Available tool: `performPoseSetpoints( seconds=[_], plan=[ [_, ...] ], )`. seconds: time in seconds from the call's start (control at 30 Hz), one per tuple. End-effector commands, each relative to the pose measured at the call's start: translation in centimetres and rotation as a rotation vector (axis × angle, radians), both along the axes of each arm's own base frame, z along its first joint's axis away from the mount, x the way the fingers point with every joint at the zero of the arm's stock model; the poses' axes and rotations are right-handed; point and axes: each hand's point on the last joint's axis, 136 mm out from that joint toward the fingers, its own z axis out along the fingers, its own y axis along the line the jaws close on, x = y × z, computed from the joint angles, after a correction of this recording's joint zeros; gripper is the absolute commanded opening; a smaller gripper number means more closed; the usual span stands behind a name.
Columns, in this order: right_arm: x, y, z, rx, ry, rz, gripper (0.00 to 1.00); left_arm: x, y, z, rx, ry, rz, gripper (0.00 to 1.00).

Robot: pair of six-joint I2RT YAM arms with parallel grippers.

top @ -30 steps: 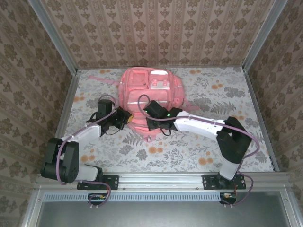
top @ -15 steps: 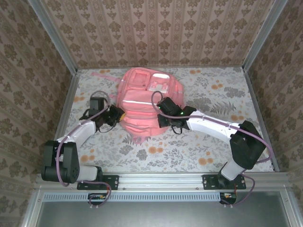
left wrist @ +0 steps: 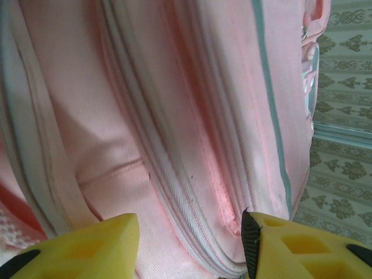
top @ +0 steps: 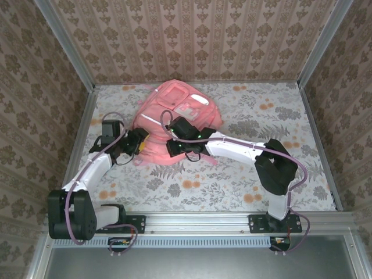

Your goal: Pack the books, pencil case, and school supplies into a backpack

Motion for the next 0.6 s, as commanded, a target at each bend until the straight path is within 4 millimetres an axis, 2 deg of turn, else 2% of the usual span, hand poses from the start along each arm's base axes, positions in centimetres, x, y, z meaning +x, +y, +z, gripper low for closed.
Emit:
performPoseSetpoints(
  seconds=[0.0, 0.13, 0.23, 0.33, 0.37, 0.47, 0.53, 0.57],
  plan=[
    [0.0, 2.0, 2.3, 0.083, -0.023, 0.047, 0.0, 0.1, -1.2, 0.7, -0.079, -0.001, -0.016, 0.5],
    [-0.9, 2.2, 2.1, 0.092, -0.008, 0.079, 0.0, 0.6, -2.1, 0.0, -0.089, 0.013, -0.032, 0.46],
    [-1.3, 2.2, 2.1, 0.091, -0.005, 0.087, 0.0, 0.7, -2.7, -0.9, -0.095, 0.03, -0.04, 0.38],
    [-1.4, 1.9, 2.3, 0.085, -0.017, 0.084, 0.0, 0.6, -2.5, -2.0, -0.063, 0.053, -0.012, 0.3],
    [-1.3, 1.5, 2.3, 0.074, -0.022, 0.075, 0.0, 0.6, -2.4, -2.3, -0.051, 0.054, -0.003, 0.28],
    [-0.8, -0.1, 2.0, 0.008, -0.051, 0.026, 0.0, 0.6, -1.9, -3.1, -0.02, 0.062, 0.018, 0.12],
    [-0.2, -2.2, 1.5, -0.076, -0.082, -0.032, 0.0, 0.5, -1.5, -3.5, -0.002, 0.062, 0.03, 0.01],
    [0.2, -3.7, 1.3, -0.135, -0.107, -0.076, 0.0, 0.4, -1.2, -3.7, 0.008, 0.062, 0.037, 0.0]
  ],
)
